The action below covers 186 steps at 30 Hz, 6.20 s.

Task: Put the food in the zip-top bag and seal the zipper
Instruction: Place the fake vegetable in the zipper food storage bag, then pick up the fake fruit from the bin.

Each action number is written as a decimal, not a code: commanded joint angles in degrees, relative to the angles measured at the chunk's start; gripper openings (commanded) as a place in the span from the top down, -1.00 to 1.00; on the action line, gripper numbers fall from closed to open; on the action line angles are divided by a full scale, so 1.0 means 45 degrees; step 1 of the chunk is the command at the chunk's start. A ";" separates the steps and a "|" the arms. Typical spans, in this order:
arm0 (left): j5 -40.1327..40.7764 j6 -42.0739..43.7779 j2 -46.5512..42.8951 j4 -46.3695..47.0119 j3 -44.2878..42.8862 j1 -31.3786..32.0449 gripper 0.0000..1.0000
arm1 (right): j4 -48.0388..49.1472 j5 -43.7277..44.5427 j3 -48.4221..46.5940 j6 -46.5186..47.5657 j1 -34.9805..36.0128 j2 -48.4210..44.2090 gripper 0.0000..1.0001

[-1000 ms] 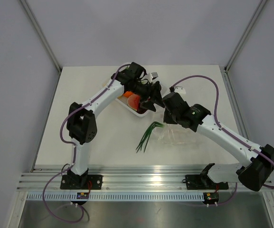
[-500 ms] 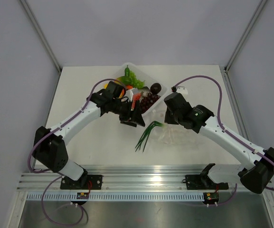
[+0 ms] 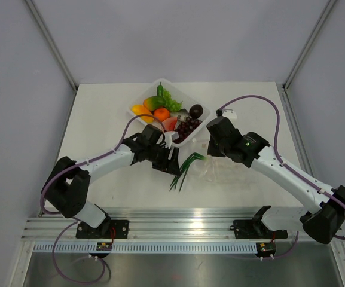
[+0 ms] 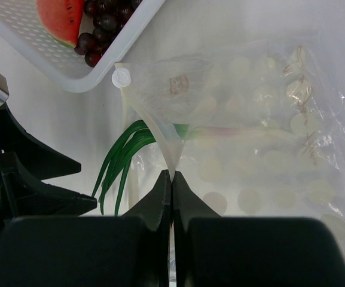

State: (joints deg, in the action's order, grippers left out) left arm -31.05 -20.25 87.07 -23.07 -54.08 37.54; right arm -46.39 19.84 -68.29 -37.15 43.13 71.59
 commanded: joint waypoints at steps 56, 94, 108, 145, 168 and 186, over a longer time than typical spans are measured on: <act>-0.5658 -0.3584 0.3425 -0.1027 -0.5774 0.0194 1.00 | 0.0992 -0.0560 0.0195 0.0833 0.1332 0.0282 1.00; -0.3335 -0.5677 0.4539 0.1280 -0.5404 0.0642 1.00 | 0.1891 -0.1596 0.0196 0.0188 0.1801 0.0106 1.00; -0.2750 -0.2924 0.2411 -0.2428 -0.5090 0.0759 -0.17 | 0.2613 -0.0989 0.0899 -0.0359 0.1801 -0.0109 1.00; 0.1897 -0.1146 -0.1985 -0.2801 -0.3875 -0.0294 -0.25 | 0.2305 -0.0017 0.1778 0.0871 0.1801 -0.1866 1.00; 0.3289 0.0282 0.6196 -0.4016 -1.4422 -0.1525 -0.67 | 0.0290 0.1881 0.1406 -0.0202 0.1801 -0.2199 1.00; 0.2174 -0.1496 1.1080 -0.0694 -1.6652 -0.1936 -0.82 | 0.0505 0.1628 0.1250 -0.0300 0.1801 -0.1828 1.00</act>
State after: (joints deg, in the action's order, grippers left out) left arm -19.59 -25.85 136.00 -31.73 -124.49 28.95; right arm -45.28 26.00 -60.45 -37.39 51.37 63.29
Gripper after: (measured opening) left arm 0.908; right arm 0.010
